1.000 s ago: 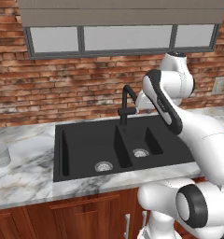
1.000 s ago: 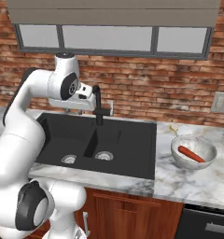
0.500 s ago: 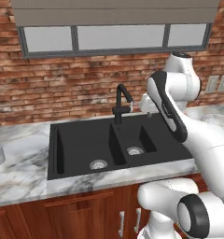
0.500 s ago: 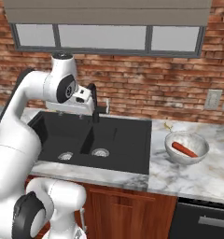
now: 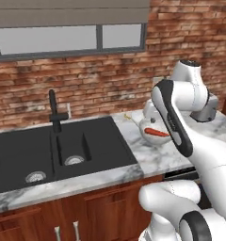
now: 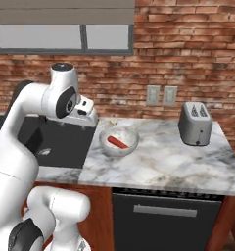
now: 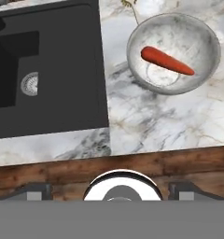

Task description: Move the glass cup from next to the sink to the open cabinet. Then, move the bowl with the carrot to the fridge to clear the area for faucet cleaning.

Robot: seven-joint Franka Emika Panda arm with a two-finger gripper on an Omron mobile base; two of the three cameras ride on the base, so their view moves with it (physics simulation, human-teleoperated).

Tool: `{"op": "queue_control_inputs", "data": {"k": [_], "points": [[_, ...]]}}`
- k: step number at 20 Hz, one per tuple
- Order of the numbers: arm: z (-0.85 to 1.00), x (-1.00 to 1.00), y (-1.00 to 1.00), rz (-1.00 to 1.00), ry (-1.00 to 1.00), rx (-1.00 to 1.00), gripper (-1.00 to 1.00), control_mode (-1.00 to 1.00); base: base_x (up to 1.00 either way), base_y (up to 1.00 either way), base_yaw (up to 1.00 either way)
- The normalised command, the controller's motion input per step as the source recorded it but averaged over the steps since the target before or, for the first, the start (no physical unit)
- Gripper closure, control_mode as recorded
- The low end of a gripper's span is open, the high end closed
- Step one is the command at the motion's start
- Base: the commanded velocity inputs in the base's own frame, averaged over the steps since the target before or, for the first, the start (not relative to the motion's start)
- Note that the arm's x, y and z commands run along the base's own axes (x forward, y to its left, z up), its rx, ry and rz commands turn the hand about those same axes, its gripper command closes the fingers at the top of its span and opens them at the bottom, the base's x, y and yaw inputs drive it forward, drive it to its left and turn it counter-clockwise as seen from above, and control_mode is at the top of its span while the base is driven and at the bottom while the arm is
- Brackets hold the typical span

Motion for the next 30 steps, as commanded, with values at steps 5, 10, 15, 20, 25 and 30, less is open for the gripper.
{"op": "queue_control_inputs", "data": {"k": [5,10,15,20,25,30], "points": [[0.00,0.00,0.00,0.00,0.00,0.00,-1.00,1.00,0.55,-0.92,0.01],[-0.23,0.36,-0.29,0.00,0.08,0.12,-1.00,-1.00,0.25,-0.25,0.00],[-0.45,0.72,-0.01,-0.03,0.19,0.21,-1.00,-1.00,0.00,0.00,0.00],[-0.48,0.63,0.00,-0.06,0.17,0.11,-1.00,-1.00,0.00,0.00,0.00],[-0.59,0.15,0.00,-0.01,0.09,0.00,-1.00,-1.00,0.00,0.00,0.00],[-0.69,0.01,0.09,0.00,0.02,-0.01,-1.00,-1.00,0.00,0.00,0.00]]}}
